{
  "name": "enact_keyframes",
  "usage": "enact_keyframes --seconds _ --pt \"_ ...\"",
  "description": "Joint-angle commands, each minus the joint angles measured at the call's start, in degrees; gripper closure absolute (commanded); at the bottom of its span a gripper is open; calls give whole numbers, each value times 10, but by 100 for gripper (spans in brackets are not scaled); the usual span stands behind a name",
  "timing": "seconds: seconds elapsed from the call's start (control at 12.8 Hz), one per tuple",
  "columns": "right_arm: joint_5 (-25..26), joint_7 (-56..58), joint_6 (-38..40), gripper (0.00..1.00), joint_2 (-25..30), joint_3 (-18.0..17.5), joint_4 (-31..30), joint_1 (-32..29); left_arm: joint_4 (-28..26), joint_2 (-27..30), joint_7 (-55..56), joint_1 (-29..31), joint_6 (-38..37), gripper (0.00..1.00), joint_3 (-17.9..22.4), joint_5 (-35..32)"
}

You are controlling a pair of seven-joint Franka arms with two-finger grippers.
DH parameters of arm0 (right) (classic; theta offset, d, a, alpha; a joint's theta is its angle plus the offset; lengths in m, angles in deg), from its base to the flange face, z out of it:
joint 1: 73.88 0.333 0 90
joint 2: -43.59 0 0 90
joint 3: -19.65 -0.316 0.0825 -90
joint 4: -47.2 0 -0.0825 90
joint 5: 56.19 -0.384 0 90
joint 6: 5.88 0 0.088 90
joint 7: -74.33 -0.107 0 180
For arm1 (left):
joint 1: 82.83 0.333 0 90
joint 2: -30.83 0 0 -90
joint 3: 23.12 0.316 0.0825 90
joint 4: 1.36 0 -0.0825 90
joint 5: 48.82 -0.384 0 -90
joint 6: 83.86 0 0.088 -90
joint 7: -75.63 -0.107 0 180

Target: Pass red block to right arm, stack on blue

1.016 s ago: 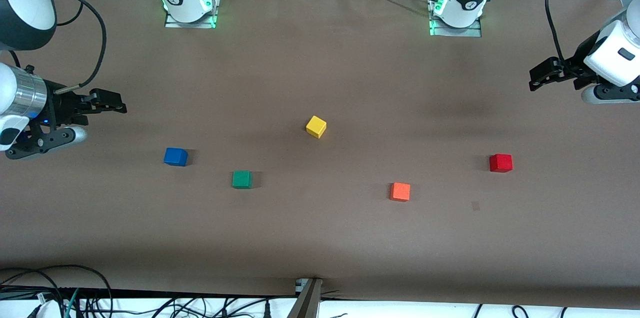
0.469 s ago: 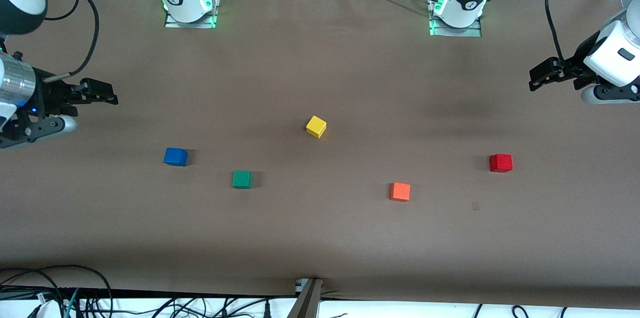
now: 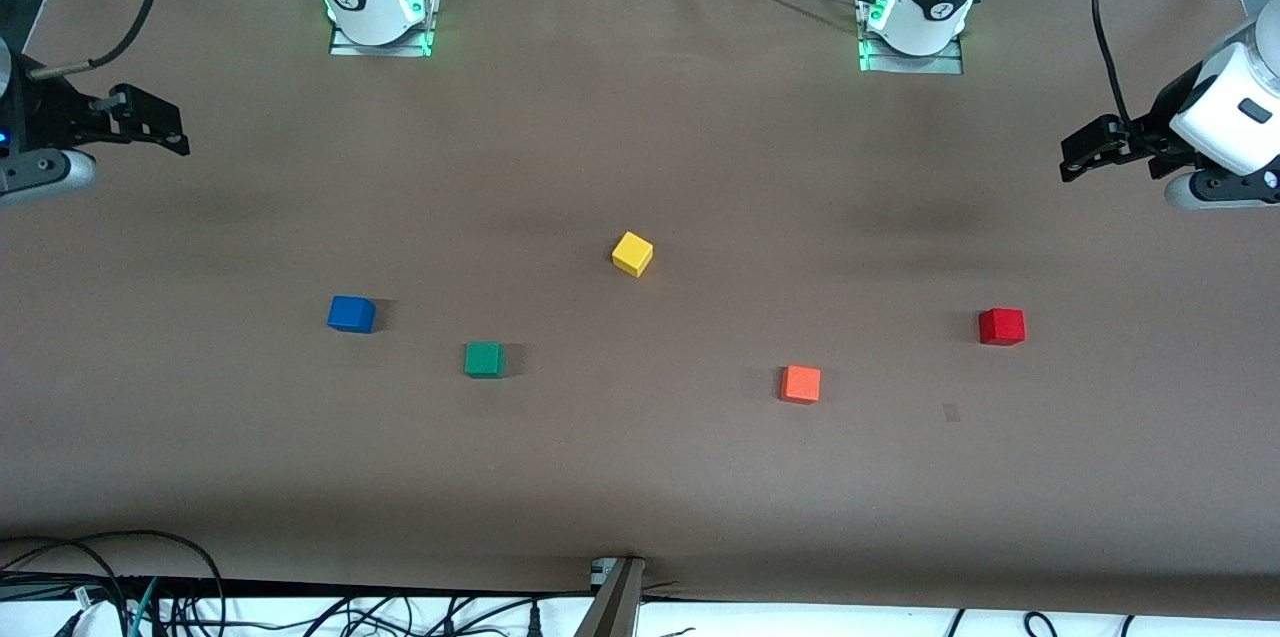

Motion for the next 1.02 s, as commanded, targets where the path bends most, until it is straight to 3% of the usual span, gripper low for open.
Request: enact_keyframes --seconds 0.0,0.94 --pt "10 -1 -9 0 29 -2 -34 -1 5 -2 3 4 -5 0 0 11" --pt "10 -1 -11 0 24 -3 -28 0 5 -3 3 4 -5 0 0 8"
